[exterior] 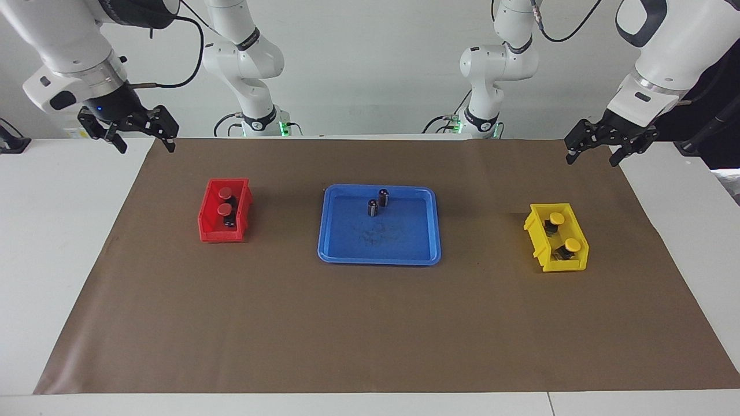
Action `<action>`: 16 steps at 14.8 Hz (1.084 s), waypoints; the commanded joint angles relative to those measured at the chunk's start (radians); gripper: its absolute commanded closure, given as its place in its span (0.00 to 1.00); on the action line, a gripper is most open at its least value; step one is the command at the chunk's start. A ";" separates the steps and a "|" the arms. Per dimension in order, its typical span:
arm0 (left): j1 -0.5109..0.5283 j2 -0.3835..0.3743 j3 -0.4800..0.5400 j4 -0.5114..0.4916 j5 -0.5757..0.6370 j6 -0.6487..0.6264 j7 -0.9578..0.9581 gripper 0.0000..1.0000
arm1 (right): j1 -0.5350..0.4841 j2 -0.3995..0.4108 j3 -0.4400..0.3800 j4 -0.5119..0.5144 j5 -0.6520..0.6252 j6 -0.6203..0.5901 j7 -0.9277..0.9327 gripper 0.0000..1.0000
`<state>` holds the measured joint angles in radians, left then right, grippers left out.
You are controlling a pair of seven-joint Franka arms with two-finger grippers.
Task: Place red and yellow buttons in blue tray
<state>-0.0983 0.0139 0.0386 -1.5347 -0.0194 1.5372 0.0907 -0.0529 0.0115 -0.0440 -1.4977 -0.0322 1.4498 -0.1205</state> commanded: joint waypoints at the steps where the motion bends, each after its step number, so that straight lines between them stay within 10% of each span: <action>1: -0.001 -0.026 0.001 -0.027 0.016 -0.005 0.007 0.00 | -0.002 -0.001 0.004 -0.003 0.001 -0.006 0.012 0.00; 16: -0.001 -0.026 0.000 -0.028 0.016 0.000 0.078 0.00 | 0.002 -0.024 0.006 -0.079 0.003 0.078 -0.001 0.08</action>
<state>-0.0989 0.0124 0.0374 -1.5347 -0.0194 1.5345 0.1424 -0.0518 0.0105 -0.0430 -1.5294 -0.0321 1.4845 -0.1207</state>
